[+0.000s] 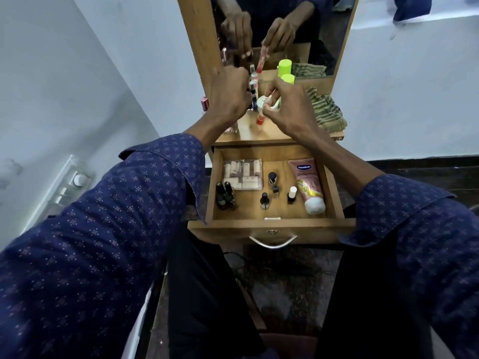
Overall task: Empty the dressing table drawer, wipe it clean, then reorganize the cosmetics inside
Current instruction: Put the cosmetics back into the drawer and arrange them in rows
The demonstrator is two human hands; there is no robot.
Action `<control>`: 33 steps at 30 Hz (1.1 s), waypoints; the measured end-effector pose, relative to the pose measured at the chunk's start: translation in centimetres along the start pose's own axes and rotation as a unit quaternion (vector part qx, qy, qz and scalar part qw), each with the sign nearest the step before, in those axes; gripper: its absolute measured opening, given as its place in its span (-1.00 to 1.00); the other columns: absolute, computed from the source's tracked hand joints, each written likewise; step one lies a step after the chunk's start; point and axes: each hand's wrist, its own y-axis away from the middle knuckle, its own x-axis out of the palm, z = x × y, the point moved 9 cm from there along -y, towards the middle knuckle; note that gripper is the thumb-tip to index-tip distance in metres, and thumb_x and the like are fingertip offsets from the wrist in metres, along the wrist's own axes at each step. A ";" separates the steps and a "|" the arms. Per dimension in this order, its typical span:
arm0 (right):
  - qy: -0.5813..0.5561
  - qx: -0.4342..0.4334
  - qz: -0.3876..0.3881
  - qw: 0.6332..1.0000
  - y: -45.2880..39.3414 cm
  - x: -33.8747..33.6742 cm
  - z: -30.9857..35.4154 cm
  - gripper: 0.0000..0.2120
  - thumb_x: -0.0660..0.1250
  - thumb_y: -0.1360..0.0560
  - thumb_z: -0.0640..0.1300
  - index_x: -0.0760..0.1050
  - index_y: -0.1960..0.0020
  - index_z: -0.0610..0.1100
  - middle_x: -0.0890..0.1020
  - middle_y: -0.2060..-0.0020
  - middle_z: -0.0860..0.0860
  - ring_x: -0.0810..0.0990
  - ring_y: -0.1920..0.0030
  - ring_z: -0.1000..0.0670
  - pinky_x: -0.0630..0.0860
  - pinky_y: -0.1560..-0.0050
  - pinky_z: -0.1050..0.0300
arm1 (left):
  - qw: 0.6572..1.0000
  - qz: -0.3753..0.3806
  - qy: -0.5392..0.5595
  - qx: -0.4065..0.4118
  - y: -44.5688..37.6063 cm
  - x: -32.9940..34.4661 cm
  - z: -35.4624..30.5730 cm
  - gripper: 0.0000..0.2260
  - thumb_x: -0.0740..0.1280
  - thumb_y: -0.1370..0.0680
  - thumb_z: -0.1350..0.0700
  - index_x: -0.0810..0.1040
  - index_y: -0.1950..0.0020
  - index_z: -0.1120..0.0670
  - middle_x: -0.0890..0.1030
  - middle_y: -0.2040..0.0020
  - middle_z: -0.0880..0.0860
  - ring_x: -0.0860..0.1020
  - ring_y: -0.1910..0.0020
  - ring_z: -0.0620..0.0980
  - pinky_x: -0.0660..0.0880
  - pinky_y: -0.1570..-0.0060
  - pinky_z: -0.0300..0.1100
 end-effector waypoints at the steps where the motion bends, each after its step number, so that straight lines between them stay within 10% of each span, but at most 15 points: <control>1: 0.000 0.008 -0.004 1.000 0.2 -0.4 -0.1 -0.81 0.47 -0.46 -0.06 0.56 -0.05 0.00 0.67 0.18 0.13 0.60 0.20 0.10 0.53 0.26 0.14 | 1.000 -0.005 0.011 0.003 0.3 -0.5 -0.4 -0.81 0.40 -0.57 0.26 0.55 0.21 0.06 0.55 0.27 0.01 0.56 0.21 0.04 0.58 -0.03 0.06; 5: -0.018 0.019 -0.005 1.000 2.5 -1.4 0.8 -0.81 0.46 -0.46 -0.04 0.60 -0.05 -0.04 0.66 0.21 0.15 0.57 0.23 0.18 0.48 0.22 0.23 | 0.999 -0.011 0.033 -0.002 3.1 -2.3 -0.7 -0.86 0.41 -0.56 0.21 0.59 0.20 0.11 0.63 0.21 0.05 0.58 0.22 0.02 0.55 0.24 -0.05; 21: -0.062 0.059 0.012 0.996 12.9 -2.4 2.4 -0.85 0.46 -0.46 -0.07 0.63 -0.02 -0.05 0.68 0.21 0.12 0.63 0.18 0.21 0.41 0.24 0.44 | 0.987 0.147 0.064 0.017 16.6 1.8 0.2 -0.87 0.50 -0.54 0.03 0.71 -0.03 0.05 0.73 0.02 0.02 0.67 0.05 0.02 0.64 0.05 -0.01; 33: -0.061 0.050 0.104 0.991 17.4 1.0 3.4 -0.84 0.48 -0.45 0.00 0.64 -0.02 0.02 0.65 0.23 0.17 0.62 0.18 0.19 0.64 0.13 0.01 | 0.971 0.224 0.086 0.002 22.3 3.1 4.4 -0.88 0.57 -0.46 -0.03 0.73 0.06 -0.05 0.71 0.10 -0.09 0.63 0.14 -0.08 0.57 0.15 -0.11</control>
